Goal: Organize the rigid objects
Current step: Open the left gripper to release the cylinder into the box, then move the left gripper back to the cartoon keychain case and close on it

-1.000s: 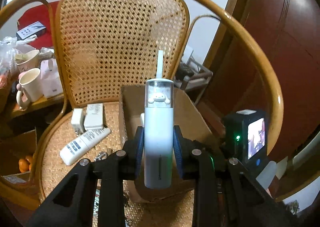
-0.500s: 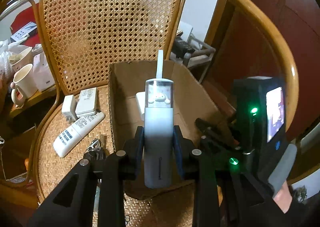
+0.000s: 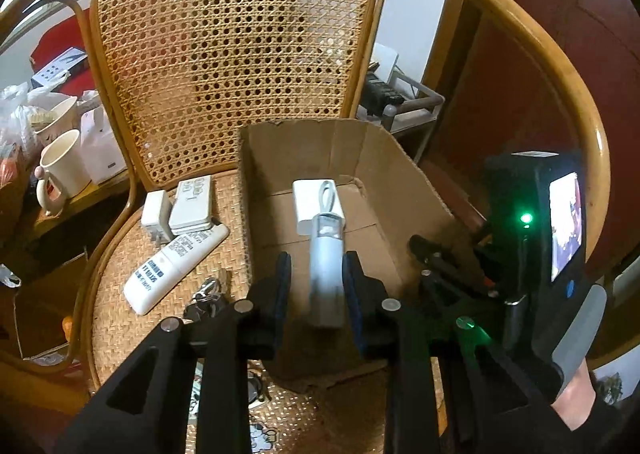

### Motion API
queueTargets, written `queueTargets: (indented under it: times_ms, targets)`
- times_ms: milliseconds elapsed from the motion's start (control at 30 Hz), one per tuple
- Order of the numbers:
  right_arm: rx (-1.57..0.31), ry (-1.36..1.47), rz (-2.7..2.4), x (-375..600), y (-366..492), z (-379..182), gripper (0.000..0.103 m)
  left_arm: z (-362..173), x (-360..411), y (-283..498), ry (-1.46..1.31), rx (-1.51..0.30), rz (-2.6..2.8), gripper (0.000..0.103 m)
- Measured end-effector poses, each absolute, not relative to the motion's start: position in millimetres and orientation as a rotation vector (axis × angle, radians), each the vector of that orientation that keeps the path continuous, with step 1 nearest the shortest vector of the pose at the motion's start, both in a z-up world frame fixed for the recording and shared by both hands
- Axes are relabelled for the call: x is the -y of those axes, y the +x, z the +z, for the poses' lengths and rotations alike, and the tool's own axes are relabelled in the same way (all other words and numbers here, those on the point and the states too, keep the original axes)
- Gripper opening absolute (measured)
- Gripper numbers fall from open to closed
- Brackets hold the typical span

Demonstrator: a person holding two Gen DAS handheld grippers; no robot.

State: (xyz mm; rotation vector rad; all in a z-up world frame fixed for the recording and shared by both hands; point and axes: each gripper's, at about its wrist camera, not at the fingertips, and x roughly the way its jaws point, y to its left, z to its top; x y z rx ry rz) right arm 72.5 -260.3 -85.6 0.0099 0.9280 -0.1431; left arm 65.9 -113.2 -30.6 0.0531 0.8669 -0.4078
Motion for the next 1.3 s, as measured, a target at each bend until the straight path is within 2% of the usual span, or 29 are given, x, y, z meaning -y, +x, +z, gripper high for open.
queueTargets:
  times_ms: [200,233,267,333,400,467,533,733,1300]
  targets:
    - [-0.929,0.010,-0.138,260,72,-86,0.006,-31,99,68,0.044,-0.891,-0.416,0.029]
    - [-0.929,0.006,-0.140,260,72,-86,0.006,-31,97,68,0.039,-0.892,-0.419,0.034]
    - [-0.929,0.004,-0.141,260,71,-86,0.006,-31,95,67,0.041,-0.895,-0.407,0.051]
    - [-0.931,0.006,-0.142,260,72,-86,0.006,-29,88,65,0.043,-0.878,-0.377,0.066]
    - [-0.932,0.007,-0.141,260,72,-86,0.006,-24,81,62,0.026,-0.851,-0.396,0.067]
    - [-0.933,0.004,-0.139,261,72,-86,0.006,-20,74,60,0.016,-0.839,-0.395,0.080]
    - [-0.933,0.005,-0.139,261,73,-86,0.006,-18,68,58,0.033,-0.821,-0.360,0.086]
    - [-0.933,0.002,-0.138,260,72,-86,0.006,-27,42,67,0.081,-0.856,-0.244,0.093]
    - [-0.935,-0.001,-0.141,259,74,-88,0.006,-81,1,70,0.177,-1.074,-0.236,0.095]
